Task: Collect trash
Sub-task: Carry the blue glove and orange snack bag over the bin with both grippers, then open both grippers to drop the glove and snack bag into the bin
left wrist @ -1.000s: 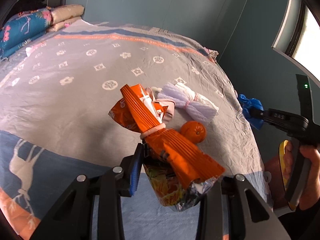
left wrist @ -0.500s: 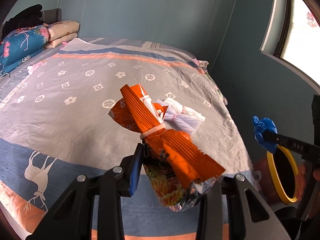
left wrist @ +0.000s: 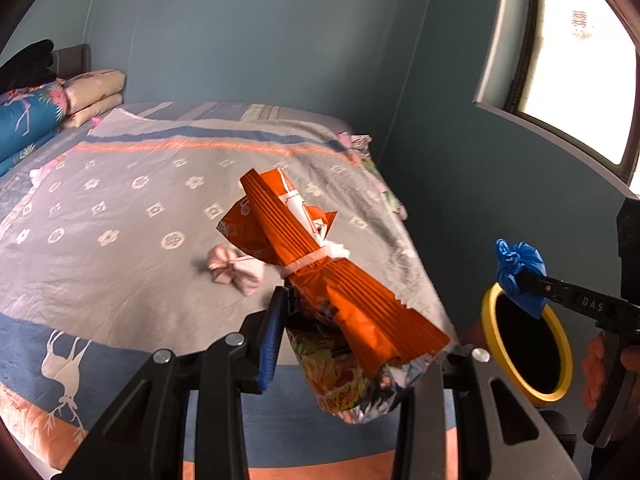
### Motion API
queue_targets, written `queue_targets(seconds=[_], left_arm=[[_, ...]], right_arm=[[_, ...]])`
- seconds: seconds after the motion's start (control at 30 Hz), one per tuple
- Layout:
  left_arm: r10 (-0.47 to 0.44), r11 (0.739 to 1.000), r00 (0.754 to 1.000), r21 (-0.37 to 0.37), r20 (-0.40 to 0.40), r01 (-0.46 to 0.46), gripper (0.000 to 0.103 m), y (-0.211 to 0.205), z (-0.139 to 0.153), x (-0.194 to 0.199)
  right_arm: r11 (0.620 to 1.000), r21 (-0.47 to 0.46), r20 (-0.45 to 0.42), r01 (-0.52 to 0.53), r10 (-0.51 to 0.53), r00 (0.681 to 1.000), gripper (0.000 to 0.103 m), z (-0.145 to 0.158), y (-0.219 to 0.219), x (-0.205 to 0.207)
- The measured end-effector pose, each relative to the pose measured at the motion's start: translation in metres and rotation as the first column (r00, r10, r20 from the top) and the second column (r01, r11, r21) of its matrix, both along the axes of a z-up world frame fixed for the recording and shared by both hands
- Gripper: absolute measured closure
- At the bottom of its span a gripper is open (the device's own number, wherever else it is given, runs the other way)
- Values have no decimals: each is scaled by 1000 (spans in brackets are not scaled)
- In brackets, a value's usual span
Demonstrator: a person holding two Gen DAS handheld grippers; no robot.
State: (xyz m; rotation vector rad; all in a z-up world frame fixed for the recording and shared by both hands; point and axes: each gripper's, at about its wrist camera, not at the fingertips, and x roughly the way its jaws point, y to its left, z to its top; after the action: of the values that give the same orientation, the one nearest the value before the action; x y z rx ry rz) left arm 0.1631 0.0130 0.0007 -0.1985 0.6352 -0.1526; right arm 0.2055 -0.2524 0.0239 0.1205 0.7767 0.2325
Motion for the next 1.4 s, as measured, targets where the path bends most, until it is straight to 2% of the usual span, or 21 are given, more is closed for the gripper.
queue_targets(seconds=[0.37,0.73,1.07,1.27,1.4], left_arm=[[-100,995,994,8,45,100,70,-50,25,-2],[-224,974,973,32,57,223,69,-114,38,7],[-349,936,937,46,5,348,69,-188,22,29],[-425,904,905,51,-21,425,69,-231,7,36],[-460,886,886,27,-64,462,69,-258,-10,46]], right_arm=[[998,22,53,63,-64,997,87,18,-45,-27],[986,46,84,163,-166,983,87,26,-101,-51],[957,81,50,277,-282,958,87,14,-159,-58],[941,99,17,323,-326,945,87,-1,-188,-58],[933,114,-13,341,-342,940,86,-12,-203,-53]])
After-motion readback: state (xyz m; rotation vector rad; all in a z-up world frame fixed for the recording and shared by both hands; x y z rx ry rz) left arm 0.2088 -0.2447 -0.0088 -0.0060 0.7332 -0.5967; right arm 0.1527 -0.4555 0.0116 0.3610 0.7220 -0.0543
